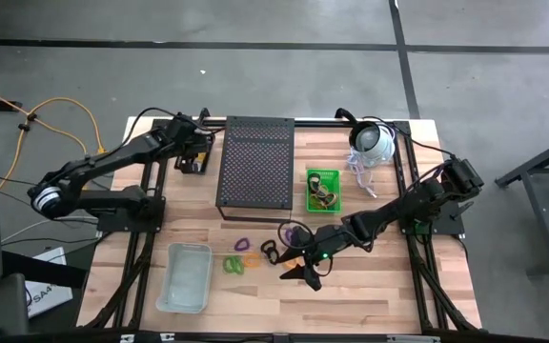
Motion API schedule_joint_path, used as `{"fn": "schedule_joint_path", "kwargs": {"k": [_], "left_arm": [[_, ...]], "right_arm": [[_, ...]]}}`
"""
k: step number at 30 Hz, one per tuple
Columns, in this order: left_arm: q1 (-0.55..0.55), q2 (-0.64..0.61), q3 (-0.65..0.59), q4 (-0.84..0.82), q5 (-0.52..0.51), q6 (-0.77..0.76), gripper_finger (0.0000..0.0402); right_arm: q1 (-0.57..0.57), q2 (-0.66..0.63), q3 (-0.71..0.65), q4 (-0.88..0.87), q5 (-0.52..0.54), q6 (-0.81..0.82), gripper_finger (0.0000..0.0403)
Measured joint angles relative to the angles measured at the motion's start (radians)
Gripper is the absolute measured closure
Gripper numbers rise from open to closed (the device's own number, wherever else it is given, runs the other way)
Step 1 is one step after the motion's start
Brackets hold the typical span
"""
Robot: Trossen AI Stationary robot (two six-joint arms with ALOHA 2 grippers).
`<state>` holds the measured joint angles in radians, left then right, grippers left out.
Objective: Pick & Place Office Desk Supplies
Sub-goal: Put the crayon box into the black basket, then put the right yellow spring keychain into the gray bin
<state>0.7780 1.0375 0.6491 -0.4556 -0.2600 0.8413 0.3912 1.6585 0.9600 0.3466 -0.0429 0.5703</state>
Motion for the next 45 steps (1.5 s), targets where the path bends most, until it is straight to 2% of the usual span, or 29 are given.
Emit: {"fn": "schedule_joint_path", "kwargs": {"k": [9, 20, 28, 33, 38, 43, 45], "left_arm": [[0.0, 0.02, 0.0, 0.003, -0.003, 0.0, 0.0325], [0.0, 0.02, 0.0, 0.001, -0.002, -0.003, 0.0257], [-0.032, 0.02, 0.0, -0.021, 0.003, -0.027, 0.0247], [-0.102, 0.013, 0.0, -0.024, -0.034, -0.03, 0.0247], [-0.229, -0.04, 0.02, -0.01, -0.187, -0.03, 0.0247], [-0.382, -0.126, 0.056, -0.004, -0.197, -0.074, 0.0247], [-0.438, -0.161, 0.067, -0.004, -0.232, -0.09, 0.0247]], "right_arm": [[0.0, 0.0, 0.0, -0.001, -0.012, 0.0, 0.0174], [0.0, 0.0, 0.0, -0.001, -0.012, 0.0, 0.0174], [0.0, 0.0, 0.0, -0.001, -0.012, 0.0, 0.0174], [0.0, 0.0, 0.0, -0.001, -0.012, 0.0, 0.0174], [0.0, 0.0, 0.0, -0.001, -0.012, 0.0, 0.0174], [0.0, 0.0, 0.0, -0.001, -0.012, 0.0, 0.0174], [0.0, 0.0, 0.0, -0.001, -0.01, 0.0, 0.0174]]}}
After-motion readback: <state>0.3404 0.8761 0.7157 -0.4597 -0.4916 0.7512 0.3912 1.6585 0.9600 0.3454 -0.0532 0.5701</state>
